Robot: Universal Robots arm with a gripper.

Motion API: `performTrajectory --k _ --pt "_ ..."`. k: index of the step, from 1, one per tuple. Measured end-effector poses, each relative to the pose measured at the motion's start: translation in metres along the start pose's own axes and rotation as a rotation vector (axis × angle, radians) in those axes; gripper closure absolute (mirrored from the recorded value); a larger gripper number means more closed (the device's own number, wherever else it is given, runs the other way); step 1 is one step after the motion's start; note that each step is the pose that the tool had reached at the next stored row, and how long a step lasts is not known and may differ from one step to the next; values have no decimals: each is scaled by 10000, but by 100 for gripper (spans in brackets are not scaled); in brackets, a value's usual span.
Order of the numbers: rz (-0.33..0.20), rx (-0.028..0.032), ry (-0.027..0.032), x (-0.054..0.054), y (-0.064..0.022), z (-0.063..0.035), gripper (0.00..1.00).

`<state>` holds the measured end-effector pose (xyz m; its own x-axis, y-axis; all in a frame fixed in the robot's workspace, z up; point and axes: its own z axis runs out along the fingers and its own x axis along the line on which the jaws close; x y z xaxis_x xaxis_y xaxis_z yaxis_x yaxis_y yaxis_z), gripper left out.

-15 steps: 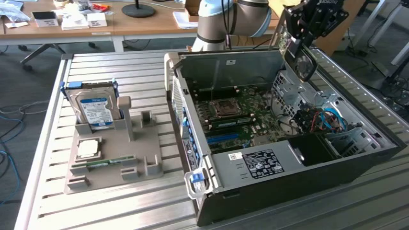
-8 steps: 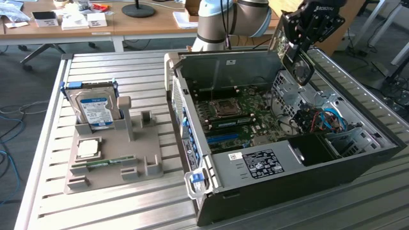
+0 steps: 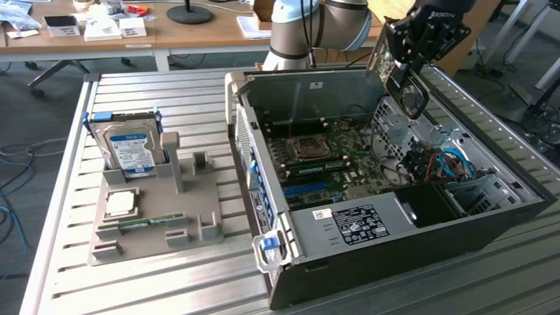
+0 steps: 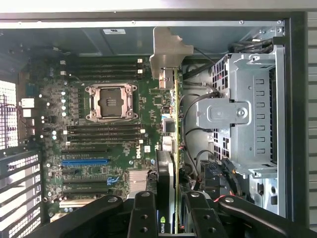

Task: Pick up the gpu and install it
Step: 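Pick up the gpu and move the gpu toward the slot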

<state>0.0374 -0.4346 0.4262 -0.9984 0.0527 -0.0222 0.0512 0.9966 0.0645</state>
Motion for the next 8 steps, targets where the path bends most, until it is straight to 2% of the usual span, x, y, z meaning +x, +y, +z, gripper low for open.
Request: performTrajectory --k 8 --pt "0 1 0 0 -2 24 73"
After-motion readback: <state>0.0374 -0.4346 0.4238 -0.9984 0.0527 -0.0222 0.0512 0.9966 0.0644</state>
